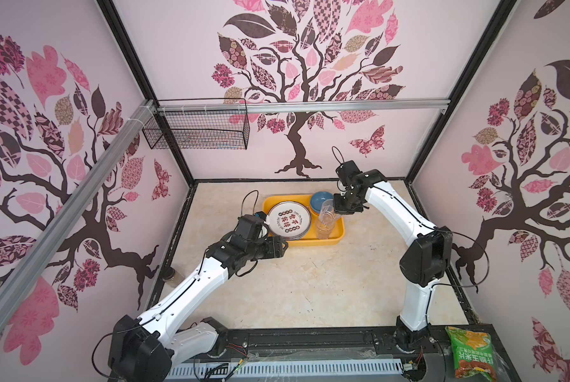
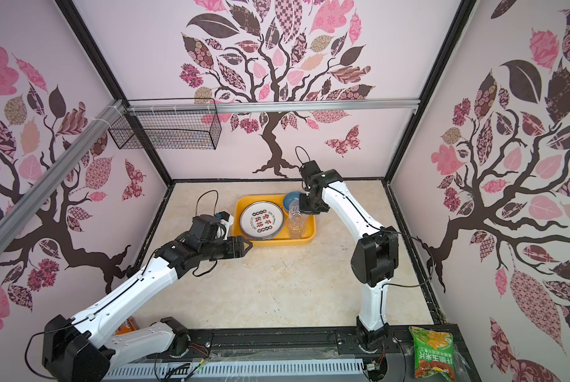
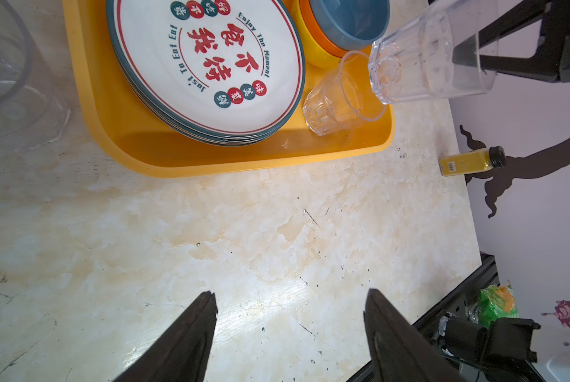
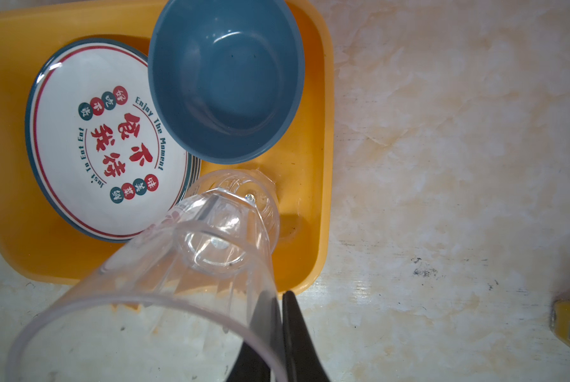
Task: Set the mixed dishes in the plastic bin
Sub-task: 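Lift the clear cup and carry it over the yellow bin, then lower the cup into the bin and open the right gripper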
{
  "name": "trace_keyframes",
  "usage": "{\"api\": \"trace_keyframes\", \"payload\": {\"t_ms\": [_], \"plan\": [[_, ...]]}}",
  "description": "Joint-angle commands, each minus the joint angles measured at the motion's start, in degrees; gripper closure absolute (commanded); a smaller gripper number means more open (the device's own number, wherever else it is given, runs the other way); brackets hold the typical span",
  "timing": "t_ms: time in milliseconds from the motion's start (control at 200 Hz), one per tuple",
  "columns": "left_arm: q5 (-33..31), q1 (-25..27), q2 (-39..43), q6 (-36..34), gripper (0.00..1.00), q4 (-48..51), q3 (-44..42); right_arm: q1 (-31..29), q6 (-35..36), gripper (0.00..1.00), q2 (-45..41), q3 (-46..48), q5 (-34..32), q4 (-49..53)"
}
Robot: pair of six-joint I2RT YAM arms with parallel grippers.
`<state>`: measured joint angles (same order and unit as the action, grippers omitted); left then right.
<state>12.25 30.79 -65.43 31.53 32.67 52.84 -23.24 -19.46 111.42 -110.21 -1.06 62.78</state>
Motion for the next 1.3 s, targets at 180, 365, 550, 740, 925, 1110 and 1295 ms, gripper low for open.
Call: {"api": "trace_keyframes", "payload": {"t_ms": [180,365,550,740,925,1110,1295], "plan": [[1.13,-0.21,-0.28,-0.51,0.26,-1.55,2.2,-0.48,-0.07,0.93,3.44,-1.87,0.97,0.58],[1.11,-0.26,-0.09,-0.07,0.27,-1.81,1.37,-0.55,-0.05,0.93,4.57,-1.85,0.64,0.56],[0.71,-0.32,0.2,0.35,0.27,-1.73,0.6,-0.91,0.04,0.93,5.37,-1.35,0.27,0.58],[0.67,-0.29,0.63,0.58,0.27,-1.82,0.01,-1.11,-0.29,0.92,6.08,-0.72,-0.25,-0.11],[0.41,-0.3,1.0,0.74,0.27,-1.82,-0.54,-1.36,-0.62,0.92,7.38,-0.75,-0.52,-0.62],[0.14,-0.37,1.3,0.82,0.27,-1.68,-0.93,-1.48,-0.75,0.92,8.19,-0.74,-0.61,-0.91],[0.14,-0.42,1.1,1.03,0.27,-1.73,-1.16,-1.59,-0.93,0.85,8.48,-0.97,-0.78,-1.15]]}}
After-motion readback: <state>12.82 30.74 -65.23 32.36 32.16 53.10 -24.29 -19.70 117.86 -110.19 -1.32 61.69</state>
